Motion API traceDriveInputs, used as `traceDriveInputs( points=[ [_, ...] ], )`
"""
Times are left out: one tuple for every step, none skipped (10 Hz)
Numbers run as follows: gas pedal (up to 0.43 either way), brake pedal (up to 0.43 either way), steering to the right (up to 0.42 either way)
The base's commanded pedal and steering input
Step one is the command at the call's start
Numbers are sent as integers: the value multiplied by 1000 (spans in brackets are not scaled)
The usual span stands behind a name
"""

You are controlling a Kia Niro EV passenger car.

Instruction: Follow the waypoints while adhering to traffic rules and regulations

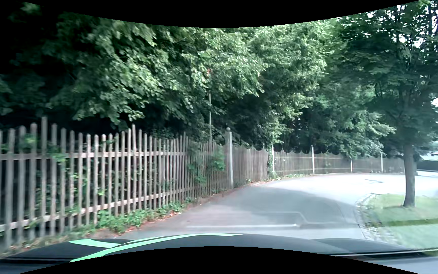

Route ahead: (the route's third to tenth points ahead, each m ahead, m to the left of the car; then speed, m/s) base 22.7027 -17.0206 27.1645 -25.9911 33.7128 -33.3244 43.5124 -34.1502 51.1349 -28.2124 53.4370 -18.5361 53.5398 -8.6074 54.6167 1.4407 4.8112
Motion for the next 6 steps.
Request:
traceDriveInputs(
  points=[
    [0,43,327],
    [0,43,313],
    [0,43,300],
    [0,49,287],
    [0,49,270],
    [0,49,260]
  ],
)
